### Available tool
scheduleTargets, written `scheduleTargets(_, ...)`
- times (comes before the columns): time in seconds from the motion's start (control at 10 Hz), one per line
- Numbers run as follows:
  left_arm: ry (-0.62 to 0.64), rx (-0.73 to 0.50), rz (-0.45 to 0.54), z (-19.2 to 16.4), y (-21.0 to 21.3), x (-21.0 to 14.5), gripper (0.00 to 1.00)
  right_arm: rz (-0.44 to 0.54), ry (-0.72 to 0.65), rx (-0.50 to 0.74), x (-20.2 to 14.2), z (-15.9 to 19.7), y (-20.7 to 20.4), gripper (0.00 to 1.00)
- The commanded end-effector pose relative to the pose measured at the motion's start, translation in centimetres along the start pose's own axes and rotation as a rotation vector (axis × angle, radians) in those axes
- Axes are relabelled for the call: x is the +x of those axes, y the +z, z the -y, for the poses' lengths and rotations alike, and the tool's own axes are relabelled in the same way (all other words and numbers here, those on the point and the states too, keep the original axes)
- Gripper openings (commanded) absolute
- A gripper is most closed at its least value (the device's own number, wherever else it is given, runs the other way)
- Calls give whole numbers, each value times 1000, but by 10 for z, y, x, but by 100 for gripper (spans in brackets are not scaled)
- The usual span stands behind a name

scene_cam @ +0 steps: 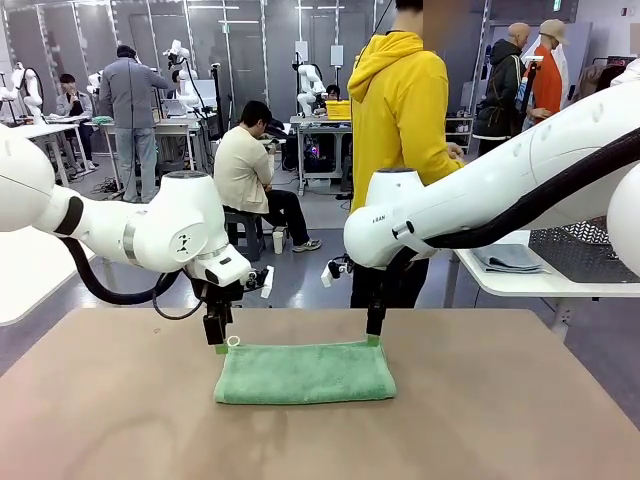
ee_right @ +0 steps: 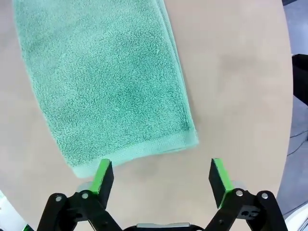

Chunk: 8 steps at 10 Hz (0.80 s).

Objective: Fold the towels and place them in the basket.
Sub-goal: When a person lays out a Towel with hook on the table, fold it in half twice.

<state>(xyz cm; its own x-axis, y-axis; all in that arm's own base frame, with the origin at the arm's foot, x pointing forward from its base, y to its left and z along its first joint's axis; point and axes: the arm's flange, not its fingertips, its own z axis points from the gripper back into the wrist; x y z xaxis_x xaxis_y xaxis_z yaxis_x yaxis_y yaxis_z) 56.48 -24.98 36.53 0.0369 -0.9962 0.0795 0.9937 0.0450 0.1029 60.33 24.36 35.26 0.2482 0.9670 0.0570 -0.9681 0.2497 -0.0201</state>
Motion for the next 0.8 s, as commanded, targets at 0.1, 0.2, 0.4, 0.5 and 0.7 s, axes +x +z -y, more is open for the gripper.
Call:
scheduleTargets(0.1,0,0,0,0,0,0,100,0,0,0,0,0,0,100)
scheduleTargets(0.2,0,0,0,0,0,0,100,0,0,0,0,0,0,100)
scheduleTargets(0.4,0,0,0,0,0,0,100,0,0,0,0,0,0,100)
scheduleTargets(0.5,0,0,0,0,0,0,100,0,0,0,0,0,0,100)
scheduleTargets(0.7,0,0,0,0,0,0,100,0,0,0,0,0,0,100)
